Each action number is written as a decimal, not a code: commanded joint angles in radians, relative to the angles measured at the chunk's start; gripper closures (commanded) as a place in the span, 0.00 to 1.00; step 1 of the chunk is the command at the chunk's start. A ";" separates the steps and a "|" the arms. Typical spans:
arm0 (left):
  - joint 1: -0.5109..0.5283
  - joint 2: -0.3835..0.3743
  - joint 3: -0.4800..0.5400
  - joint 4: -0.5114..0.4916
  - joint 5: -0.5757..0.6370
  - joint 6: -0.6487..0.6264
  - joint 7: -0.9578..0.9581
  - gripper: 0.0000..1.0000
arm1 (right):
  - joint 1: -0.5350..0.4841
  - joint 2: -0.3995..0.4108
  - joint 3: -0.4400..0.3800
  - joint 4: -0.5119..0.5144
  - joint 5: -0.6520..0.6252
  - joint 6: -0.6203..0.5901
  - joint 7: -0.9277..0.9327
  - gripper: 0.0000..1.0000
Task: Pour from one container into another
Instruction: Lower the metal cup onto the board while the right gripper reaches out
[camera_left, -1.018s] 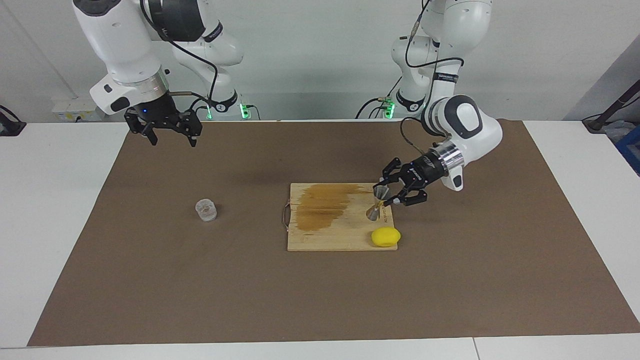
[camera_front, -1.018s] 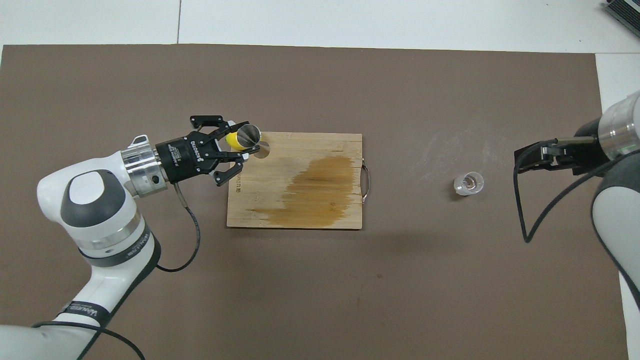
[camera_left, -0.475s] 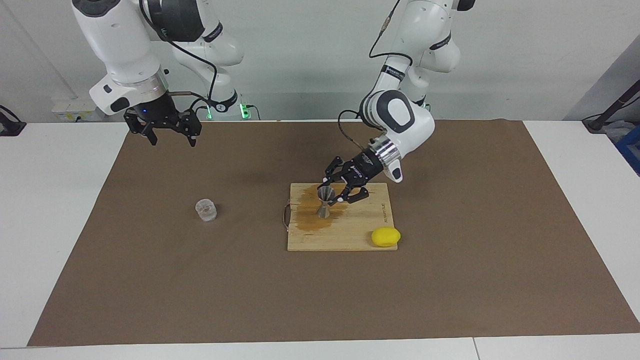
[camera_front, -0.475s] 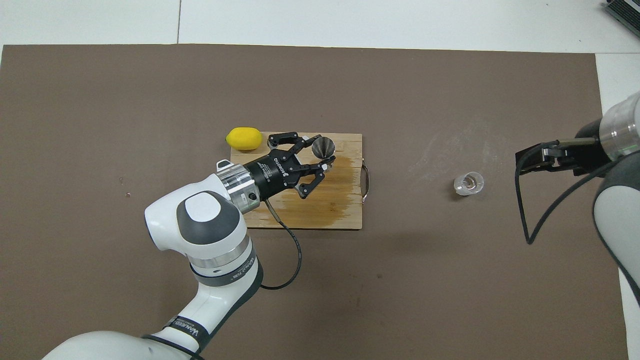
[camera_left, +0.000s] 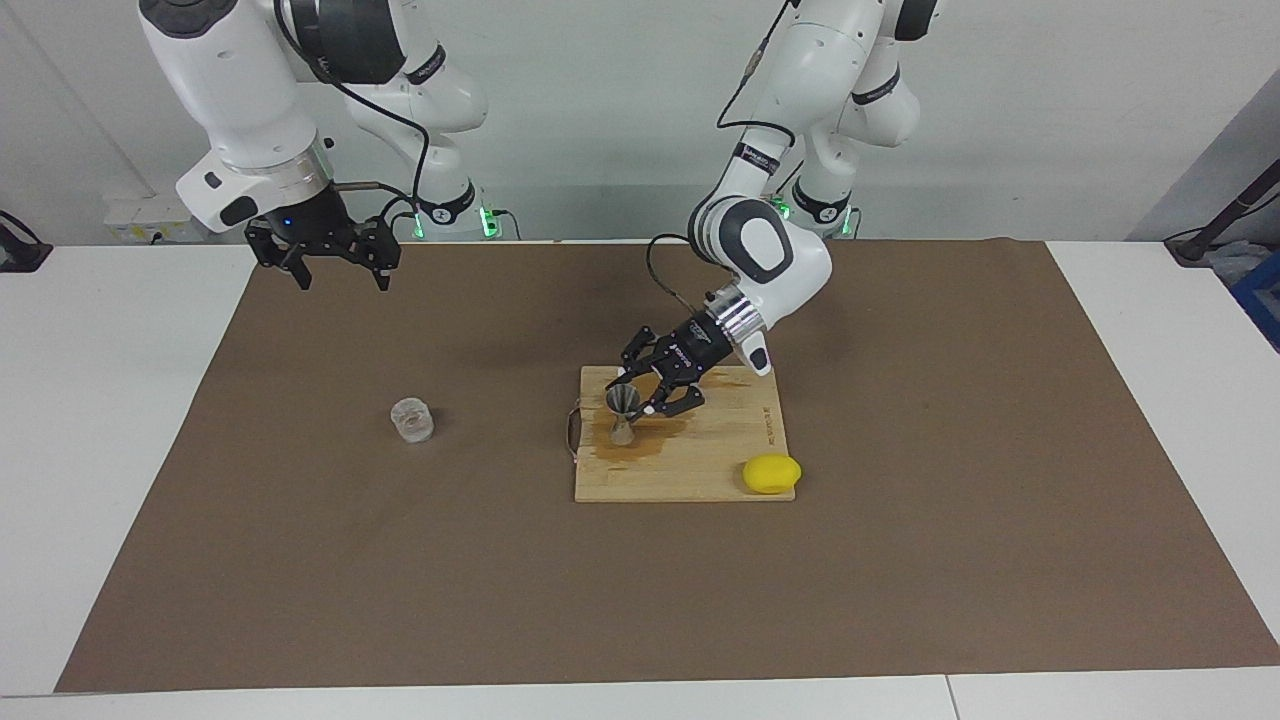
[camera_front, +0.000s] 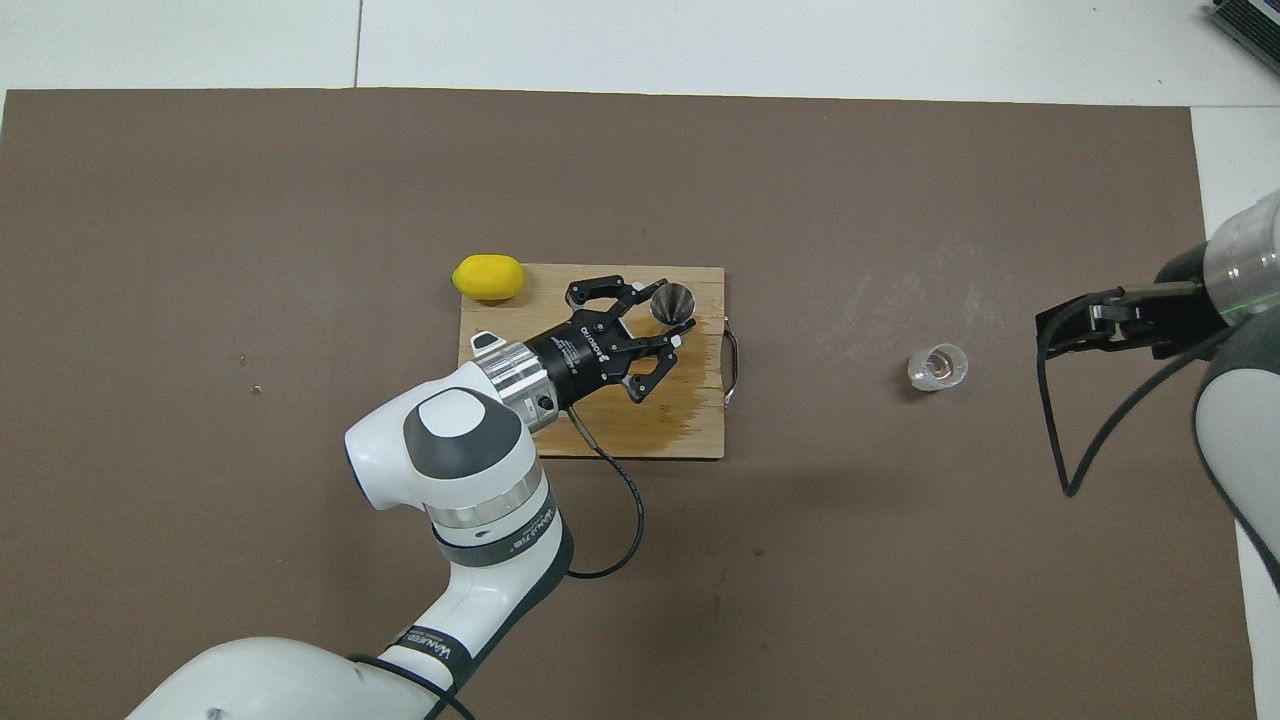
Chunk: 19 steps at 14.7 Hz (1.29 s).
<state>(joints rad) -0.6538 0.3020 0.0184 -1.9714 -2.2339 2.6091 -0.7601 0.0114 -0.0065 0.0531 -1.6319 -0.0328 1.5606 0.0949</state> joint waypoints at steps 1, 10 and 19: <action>-0.040 0.000 0.015 -0.006 -0.055 0.020 0.057 1.00 | -0.033 -0.024 0.001 -0.023 0.011 -0.008 -0.032 0.00; -0.043 -0.001 0.015 -0.038 -0.090 0.022 0.103 1.00 | -0.090 -0.021 -0.001 -0.020 0.017 0.024 0.245 0.04; -0.044 -0.004 0.015 -0.052 -0.093 0.026 0.128 1.00 | -0.183 0.043 -0.001 -0.031 0.177 0.064 0.912 0.08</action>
<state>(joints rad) -0.6768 0.3050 0.0187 -2.0153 -2.2973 2.6188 -0.6543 -0.1257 0.0126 0.0440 -1.6474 0.0867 1.5967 0.8939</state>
